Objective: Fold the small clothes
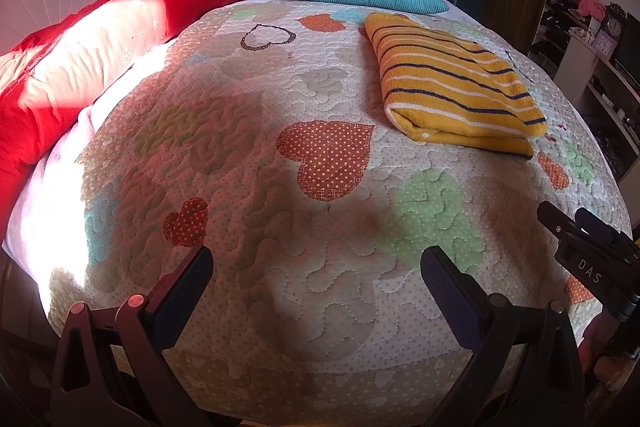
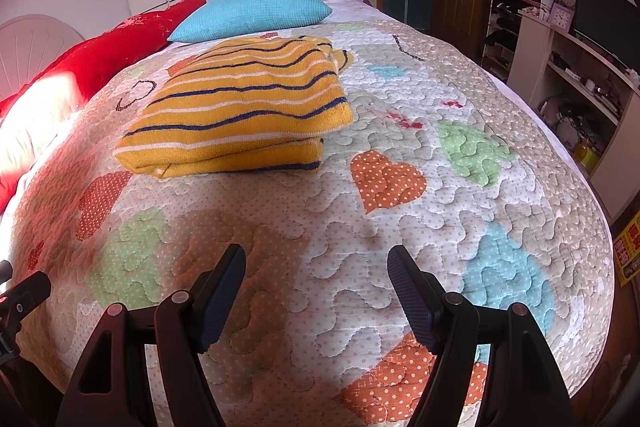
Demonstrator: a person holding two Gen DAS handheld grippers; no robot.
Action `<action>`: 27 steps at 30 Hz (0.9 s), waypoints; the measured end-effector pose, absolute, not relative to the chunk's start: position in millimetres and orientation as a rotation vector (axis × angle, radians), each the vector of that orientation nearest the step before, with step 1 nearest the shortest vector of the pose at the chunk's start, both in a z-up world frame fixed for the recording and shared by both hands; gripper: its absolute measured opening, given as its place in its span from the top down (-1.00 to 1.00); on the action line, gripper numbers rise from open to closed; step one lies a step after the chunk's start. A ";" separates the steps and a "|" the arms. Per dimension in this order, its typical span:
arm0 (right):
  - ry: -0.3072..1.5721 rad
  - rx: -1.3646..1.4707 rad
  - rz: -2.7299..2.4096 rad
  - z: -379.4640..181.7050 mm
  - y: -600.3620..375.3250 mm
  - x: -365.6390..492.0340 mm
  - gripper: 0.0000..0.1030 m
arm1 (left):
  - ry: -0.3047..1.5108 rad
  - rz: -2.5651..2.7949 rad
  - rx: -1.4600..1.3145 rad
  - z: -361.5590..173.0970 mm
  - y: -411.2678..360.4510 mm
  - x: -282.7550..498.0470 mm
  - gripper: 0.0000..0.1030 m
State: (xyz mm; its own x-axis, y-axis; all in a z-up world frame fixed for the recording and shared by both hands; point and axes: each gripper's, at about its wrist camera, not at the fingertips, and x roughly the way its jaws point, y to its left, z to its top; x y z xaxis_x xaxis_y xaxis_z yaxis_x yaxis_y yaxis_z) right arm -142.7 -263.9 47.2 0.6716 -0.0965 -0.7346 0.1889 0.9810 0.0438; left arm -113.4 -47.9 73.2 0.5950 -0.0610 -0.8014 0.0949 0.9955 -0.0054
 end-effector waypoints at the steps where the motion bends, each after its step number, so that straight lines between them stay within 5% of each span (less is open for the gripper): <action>1: 0.819 0.118 -0.160 47.2 -263.6 -142.9 -0.52 | 0.930 -0.092 0.036 73.2 -47.8 -113.2 -1.00; 27: 0.771 0.162 -0.177 52.7 -272.3 -150.8 -0.55 | 0.902 -0.107 0.019 76.2 -57.8 -117.4 -1.00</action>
State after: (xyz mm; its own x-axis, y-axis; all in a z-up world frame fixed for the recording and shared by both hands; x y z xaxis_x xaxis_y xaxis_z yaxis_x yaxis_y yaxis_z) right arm -150.8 -272.3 52.7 0.7034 -0.0993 -0.7038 0.2178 0.9727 0.0805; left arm -117.4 -57.8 76.2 0.6153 -0.0847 -0.7838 0.1010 0.9945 -0.0282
